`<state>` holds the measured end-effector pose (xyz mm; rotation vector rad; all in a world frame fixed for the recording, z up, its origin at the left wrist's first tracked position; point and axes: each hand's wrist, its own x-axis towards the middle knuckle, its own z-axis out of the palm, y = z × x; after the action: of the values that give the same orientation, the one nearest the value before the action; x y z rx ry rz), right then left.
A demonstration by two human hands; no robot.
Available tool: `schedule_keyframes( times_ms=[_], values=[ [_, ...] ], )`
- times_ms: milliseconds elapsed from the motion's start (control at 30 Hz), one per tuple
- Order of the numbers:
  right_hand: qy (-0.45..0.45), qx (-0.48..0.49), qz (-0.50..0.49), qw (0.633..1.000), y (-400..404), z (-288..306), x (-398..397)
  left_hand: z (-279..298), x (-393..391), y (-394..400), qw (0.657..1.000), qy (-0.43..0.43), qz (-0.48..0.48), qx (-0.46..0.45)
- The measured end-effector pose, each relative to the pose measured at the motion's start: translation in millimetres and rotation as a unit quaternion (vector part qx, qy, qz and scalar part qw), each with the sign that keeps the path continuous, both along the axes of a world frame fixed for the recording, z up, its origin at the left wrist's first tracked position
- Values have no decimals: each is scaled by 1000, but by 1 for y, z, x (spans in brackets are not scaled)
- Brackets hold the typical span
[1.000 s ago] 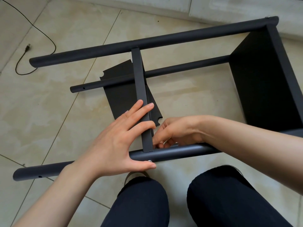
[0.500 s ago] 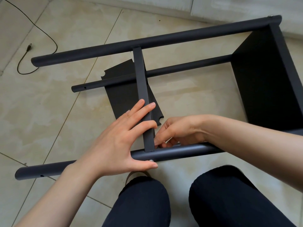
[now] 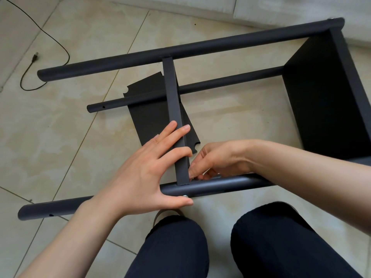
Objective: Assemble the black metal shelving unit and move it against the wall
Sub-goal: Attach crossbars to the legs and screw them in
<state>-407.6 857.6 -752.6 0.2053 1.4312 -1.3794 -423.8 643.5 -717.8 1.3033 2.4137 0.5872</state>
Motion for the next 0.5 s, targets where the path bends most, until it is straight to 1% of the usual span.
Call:
schedule_keyframes(
  times_ms=[200,367,500],
  values=[
    [-13,-6,-21,1000,-7,-2,-2,0,0,0,1000,-2,0,3],
    [-33,-13,-11,999,-10,-2,-1,0,0,0,1000,1,-1,-1],
    [-30,-9,-9,999,-9,-2,-1,1,0,0,1000,-3,1,0]
  ],
)
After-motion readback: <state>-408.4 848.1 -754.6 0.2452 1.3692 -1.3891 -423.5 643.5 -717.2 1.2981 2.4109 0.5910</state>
